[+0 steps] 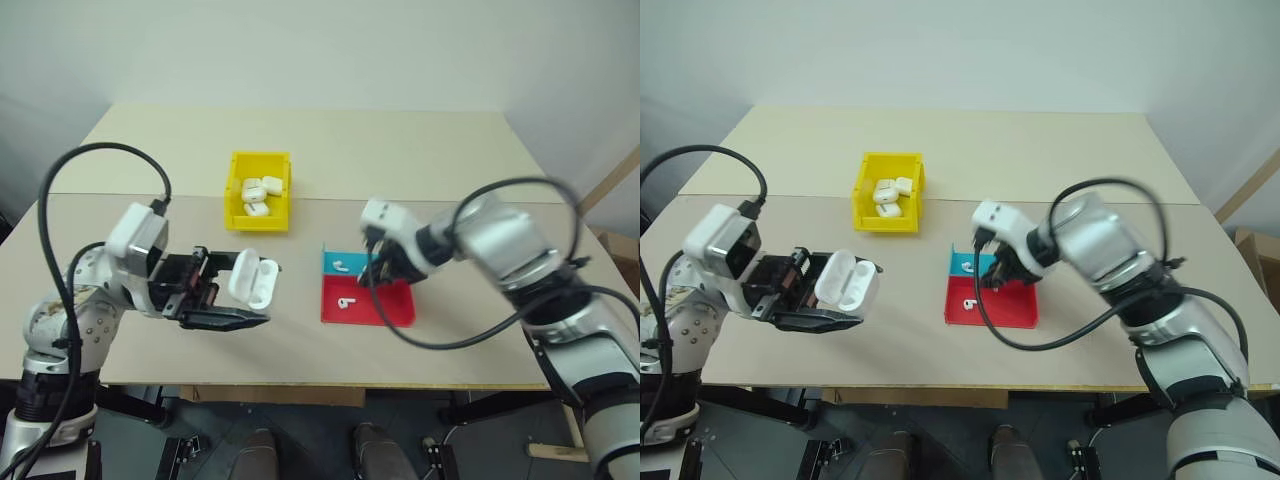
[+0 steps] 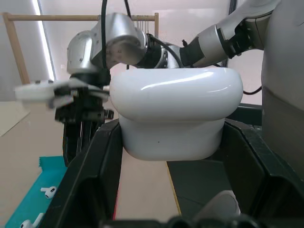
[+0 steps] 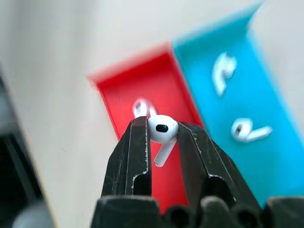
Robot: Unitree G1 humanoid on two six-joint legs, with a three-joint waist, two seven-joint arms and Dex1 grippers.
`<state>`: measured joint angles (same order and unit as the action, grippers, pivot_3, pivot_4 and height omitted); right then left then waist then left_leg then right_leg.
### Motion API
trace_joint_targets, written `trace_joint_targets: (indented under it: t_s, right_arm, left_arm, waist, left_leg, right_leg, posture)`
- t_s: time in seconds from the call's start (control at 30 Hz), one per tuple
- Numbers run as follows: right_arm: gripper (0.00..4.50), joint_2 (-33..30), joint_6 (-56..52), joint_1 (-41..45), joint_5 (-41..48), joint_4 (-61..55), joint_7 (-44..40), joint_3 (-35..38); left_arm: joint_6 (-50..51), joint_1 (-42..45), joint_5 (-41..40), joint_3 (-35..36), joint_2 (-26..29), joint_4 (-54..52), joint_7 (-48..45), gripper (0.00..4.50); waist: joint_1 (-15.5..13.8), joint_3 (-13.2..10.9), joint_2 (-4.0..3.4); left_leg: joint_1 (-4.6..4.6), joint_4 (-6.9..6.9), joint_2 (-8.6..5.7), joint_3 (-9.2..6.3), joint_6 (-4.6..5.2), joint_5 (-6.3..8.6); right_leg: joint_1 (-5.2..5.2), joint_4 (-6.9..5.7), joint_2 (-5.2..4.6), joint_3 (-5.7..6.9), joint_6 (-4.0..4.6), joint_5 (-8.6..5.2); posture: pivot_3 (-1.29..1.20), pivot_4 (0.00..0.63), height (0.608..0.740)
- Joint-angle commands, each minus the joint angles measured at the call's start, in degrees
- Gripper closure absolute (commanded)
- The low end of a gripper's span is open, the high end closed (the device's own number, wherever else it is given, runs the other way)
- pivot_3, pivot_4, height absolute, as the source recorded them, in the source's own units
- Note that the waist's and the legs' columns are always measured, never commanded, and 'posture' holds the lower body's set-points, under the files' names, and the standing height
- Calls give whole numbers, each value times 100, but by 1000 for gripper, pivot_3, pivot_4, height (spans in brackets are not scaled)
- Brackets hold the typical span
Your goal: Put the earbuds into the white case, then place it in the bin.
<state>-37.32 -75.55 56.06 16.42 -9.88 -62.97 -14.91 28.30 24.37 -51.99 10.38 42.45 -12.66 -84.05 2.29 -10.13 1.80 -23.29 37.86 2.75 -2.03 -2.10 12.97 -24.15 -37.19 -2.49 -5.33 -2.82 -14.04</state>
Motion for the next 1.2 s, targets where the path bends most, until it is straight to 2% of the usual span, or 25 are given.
trace_joint_targets:
  t_s: [0.03, 0.1, 0.17, 0.23, 0.33, 0.53, 0.8, 1.2]
  right_arm:
    - [3868, 566, -67, -540, 546, -887, 659, 1863]
    - [3868, 1104, 611, -992, 738, -1466, 1110, 2608]
    - [3868, 1535, 688, -1076, 1075, -1821, 1418, 3116]
    - [3868, 1917, 712, -1024, 1650, -2076, 1544, 3506]
    - [3868, 2222, 729, -979, 2271, -2344, 1763, 3685]
    - [3868, 2466, 1044, -1081, 2751, -2746, 2287, 3050]
    - [3868, 2240, 1715, -1310, 2648, -2737, 2463, 2167]
    - [3868, 1880, 2270, -1450, 2878, -2701, 2598, 1890]
  left_arm:
    - [203, 303, -229, 158, 45, 96, 132, 1731]
    - [272, 460, -241, 125, 17, 202, 161, 1731]
    - [346, 616, -228, 46, 10, 298, 140, 1731]
    - [400, 824, -137, -110, -1, 419, 70, 1731]
    - [420, 1038, -12, -273, -2, 598, -27, 1731]
    - [364, 1204, 217, -539, -129, 739, -122, 1731]
    - [263, 1243, 349, -618, -454, 687, -14, 1731]
    - [184, 1433, 577, -690, -684, 698, 235, 1731]
  waist:
    - [8, 0, 1]
    - [12, 1, 0]
    - [25, 0, -1]
    - [41, -2, -5]
    - [42, -2, -6]
    - [44, -2, -7]
    - [40, -2, -7]
    - [34, -2, -7]
  left_leg:
    - [0, 1, 0, 0, 0, 0]
    - [1, 0, -1, 1, 0, 0]
    - [0, -2, -1, 3, 0, 0]
    - [-1, -2, -1, 5, -1, 0]
    - [3, -5, 0, 4, 0, 0]
    - [3, -6, 0, 5, 0, 0]
    - [1, -5, 0, 4, 0, 0]
    - [1, -5, 0, 4, 0, 0]
  right_leg:
    - [2, 0, 0, 0, 0, 0]
    - [2, 0, 0, -1, -1, 0]
    - [-2, -3, 0, -4, -1, 0]
    - [-5, -6, 0, -6, -1, 0]
    - [-3, -6, 2, -5, 0, 0]
    - [-2, -5, 2, -5, 0, 0]
    - [-3, -4, 2, -5, 0, 0]
    - [-2, -2, 2, -6, 0, 0]
  posture:
    - [0, 150, 740]
    - [0, 150, 740]
    - [0, 150, 740]
    - [0, 150, 740]
    - [0, 150, 740]
    - [0, 150, 740]
    - [0, 150, 740]
    - [0, 150, 740]
